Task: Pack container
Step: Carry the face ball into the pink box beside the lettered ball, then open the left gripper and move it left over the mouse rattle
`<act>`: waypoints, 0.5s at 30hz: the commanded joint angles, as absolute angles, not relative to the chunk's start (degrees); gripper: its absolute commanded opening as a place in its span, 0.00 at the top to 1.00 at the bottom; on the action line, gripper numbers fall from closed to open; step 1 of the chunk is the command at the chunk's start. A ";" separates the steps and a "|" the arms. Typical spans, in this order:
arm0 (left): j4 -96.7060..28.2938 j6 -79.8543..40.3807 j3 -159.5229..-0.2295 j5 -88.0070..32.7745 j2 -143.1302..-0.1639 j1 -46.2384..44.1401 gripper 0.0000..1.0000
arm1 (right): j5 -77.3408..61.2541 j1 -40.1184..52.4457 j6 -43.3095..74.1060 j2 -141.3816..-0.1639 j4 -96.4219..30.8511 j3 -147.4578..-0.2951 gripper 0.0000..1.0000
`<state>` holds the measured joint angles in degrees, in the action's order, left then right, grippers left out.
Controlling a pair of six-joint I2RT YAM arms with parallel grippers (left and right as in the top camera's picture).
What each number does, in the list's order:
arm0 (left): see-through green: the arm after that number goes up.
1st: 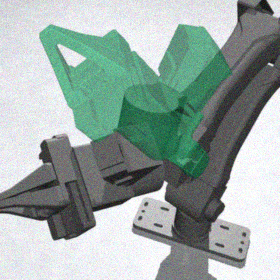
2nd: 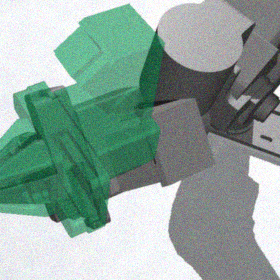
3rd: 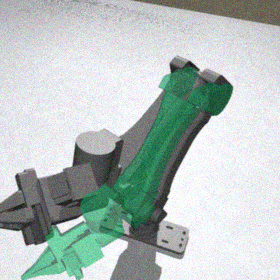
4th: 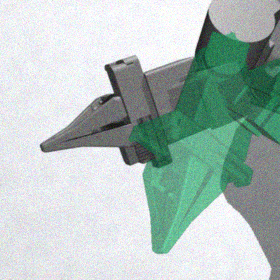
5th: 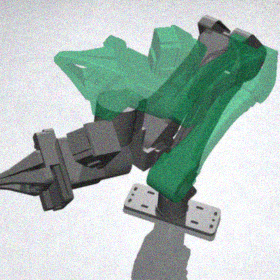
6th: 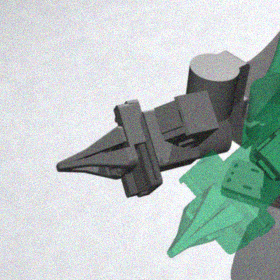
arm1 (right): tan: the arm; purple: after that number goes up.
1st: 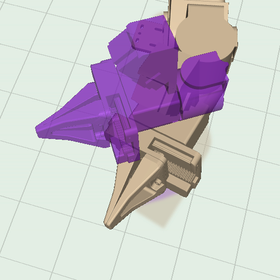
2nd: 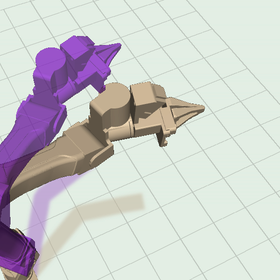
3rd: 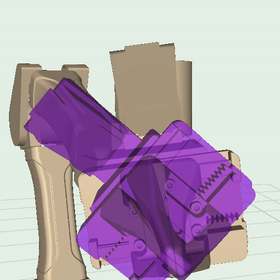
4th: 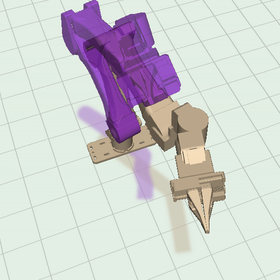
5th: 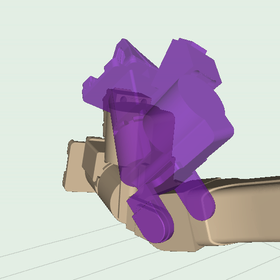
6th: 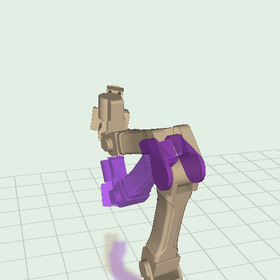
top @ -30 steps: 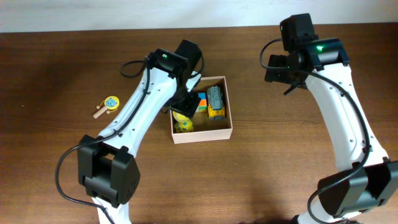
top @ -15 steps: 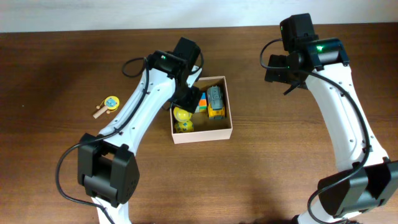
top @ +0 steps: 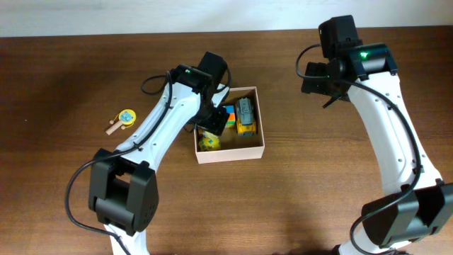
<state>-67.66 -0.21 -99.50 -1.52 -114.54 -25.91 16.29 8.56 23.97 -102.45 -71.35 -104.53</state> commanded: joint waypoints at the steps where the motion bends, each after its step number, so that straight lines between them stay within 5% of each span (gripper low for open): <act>1: -66.65 0.05 -99.02 -4.78 -113.58 -26.50 0.28 | 16.99 8.27 24.27 -102.74 -71.33 -104.40 0.01; 15: -65.67 -3.03 -103.13 -4.73 -112.53 -23.07 0.27 | 16.99 8.27 24.27 -102.74 -71.33 -104.40 0.01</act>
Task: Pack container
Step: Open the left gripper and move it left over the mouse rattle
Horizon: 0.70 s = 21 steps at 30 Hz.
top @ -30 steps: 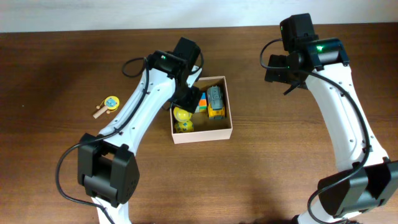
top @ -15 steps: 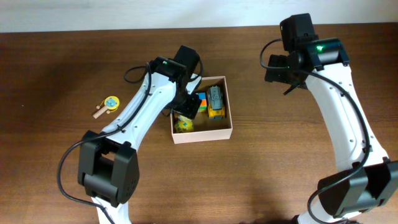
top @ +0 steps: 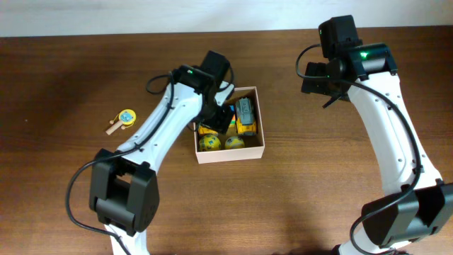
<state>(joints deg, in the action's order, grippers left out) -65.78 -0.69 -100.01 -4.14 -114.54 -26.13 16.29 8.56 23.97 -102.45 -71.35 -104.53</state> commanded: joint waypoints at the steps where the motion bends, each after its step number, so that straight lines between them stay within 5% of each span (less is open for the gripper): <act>1: -65.76 -3.44 -104.07 -4.75 -111.87 -21.87 0.27 | 16.99 8.27 24.27 -102.74 -71.33 -104.40 0.01; 12: -68.62 -3.79 -105.62 5.98 -105.43 -5.65 0.25 | 16.99 8.27 24.27 -102.74 -71.33 -104.40 0.01; 17: -68.34 0.34 -105.41 10.61 -106.85 -1.63 0.02 | 17.02 8.27 24.27 -102.74 -71.33 -104.40 0.01; 21: -67.66 7.94 -105.41 13.61 -108.51 0.34 0.01 | 17.02 8.27 24.27 -102.74 -71.33 -104.40 0.01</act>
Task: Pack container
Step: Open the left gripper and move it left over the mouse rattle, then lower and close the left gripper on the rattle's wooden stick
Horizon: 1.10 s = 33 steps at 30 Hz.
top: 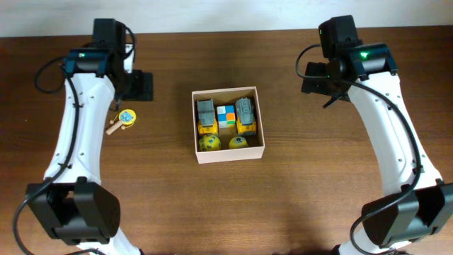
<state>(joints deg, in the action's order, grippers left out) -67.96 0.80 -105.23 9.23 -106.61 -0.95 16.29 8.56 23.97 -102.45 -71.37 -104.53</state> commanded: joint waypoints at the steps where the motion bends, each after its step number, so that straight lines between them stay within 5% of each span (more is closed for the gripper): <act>1: -67.66 10.15 -105.41 13.82 -108.92 0.82 0.01 | 17.02 8.27 24.27 -102.74 -71.33 -104.40 0.01; 33: -56.07 28.23 -105.36 0.78 -131.57 11.57 0.01 | 16.99 8.27 24.27 -102.74 -71.33 -104.40 0.01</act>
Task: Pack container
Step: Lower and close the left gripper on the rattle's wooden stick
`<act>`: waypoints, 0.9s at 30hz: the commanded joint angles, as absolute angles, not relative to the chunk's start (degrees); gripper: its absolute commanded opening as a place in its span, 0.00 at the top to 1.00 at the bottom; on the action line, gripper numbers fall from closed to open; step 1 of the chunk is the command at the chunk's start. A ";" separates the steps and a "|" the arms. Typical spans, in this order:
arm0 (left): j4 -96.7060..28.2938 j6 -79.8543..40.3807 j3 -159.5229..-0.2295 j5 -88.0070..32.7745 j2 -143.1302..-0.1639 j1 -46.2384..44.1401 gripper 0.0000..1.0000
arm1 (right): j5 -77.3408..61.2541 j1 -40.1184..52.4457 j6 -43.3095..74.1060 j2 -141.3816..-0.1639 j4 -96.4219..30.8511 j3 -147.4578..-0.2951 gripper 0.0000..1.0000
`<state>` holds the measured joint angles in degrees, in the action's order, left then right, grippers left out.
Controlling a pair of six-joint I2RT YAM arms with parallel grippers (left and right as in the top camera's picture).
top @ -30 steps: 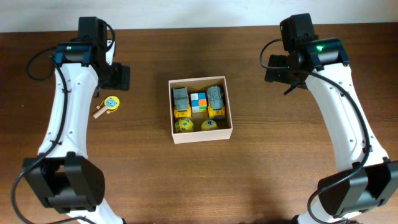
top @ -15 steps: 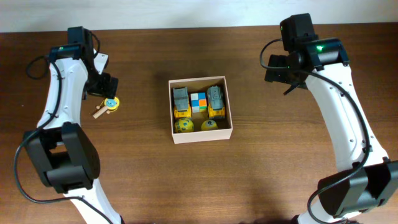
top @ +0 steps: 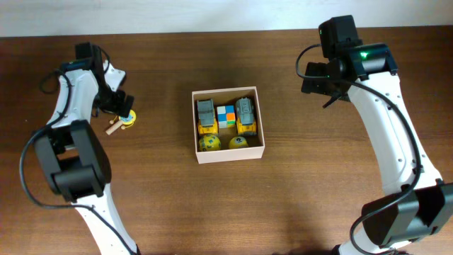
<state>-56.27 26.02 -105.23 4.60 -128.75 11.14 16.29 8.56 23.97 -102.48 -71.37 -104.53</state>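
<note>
A white open box (top: 263,126) sits mid-table holding two toy trucks (top: 205,115), a colour cube (top: 225,115) and two yellow balls (top: 209,143). A small wooden-handled toy with a yellow and blue disc (top: 125,119) lies on the table at the left. My left gripper (top: 119,108) hangs just over that toy, its fingers apparently open around the disc's upper edge. My right gripper (top: 320,86) is held high at the back right, far from the box; its jaws are not readable.
The brown wooden table (top: 318,198) carries only the box and the small toy. A pale wall edge runs along the back.
My left gripper has moved from above and right of the small toy down and left, close over it. The right arm and the box contents have not changed.
My left gripper was inside the box's left side over a truck. Then it sat higher at the box's back left, with both balls showing. Later it was away at the far left with the truck left in the box, and now it is over the small toy.
</note>
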 commanded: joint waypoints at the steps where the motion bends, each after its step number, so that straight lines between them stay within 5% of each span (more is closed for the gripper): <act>1: -56.01 28.25 -105.36 0.54 -132.31 11.57 0.01 | 17.02 8.27 24.27 -102.74 -71.33 -104.40 0.01; 27: -69.19 28.38 -105.34 -0.21 -135.04 11.57 0.08 | 16.99 8.27 24.27 -102.74 -71.33 -104.40 0.01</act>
